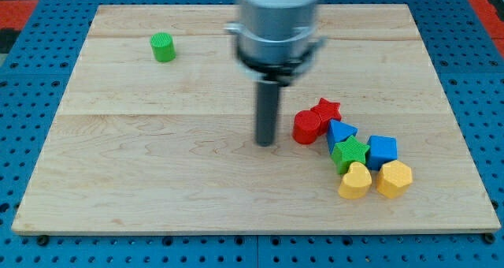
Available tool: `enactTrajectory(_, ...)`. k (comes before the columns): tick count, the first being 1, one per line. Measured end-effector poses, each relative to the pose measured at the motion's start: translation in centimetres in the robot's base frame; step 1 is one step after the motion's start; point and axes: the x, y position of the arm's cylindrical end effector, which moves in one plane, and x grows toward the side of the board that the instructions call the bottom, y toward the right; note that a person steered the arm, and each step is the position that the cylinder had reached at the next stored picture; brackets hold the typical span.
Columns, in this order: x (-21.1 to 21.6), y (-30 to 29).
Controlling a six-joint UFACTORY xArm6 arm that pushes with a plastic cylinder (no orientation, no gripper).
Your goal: Move green circle into group of blocks
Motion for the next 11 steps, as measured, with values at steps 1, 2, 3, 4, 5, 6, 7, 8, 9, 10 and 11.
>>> enactTrajectory(1,-2.9,-3.9)
enactTrajectory(2,-10.9,-10.3)
enactTrajectory(3,-17.7,-15.9)
enactTrajectory(4,-21.1,-22.7)
enactTrajectory(5,-22.6,-19.3)
enactTrajectory(6,-21.0,-13.4)
enactTrajectory(7,-21.9,-10.9)
enactTrajectory(8,-23.7,-9.1)
enactTrajectory(9,-21.4,-5.1)
enactTrajectory(10,-17.4,-0.4)
enactTrajectory(11,-15.4,4.6)
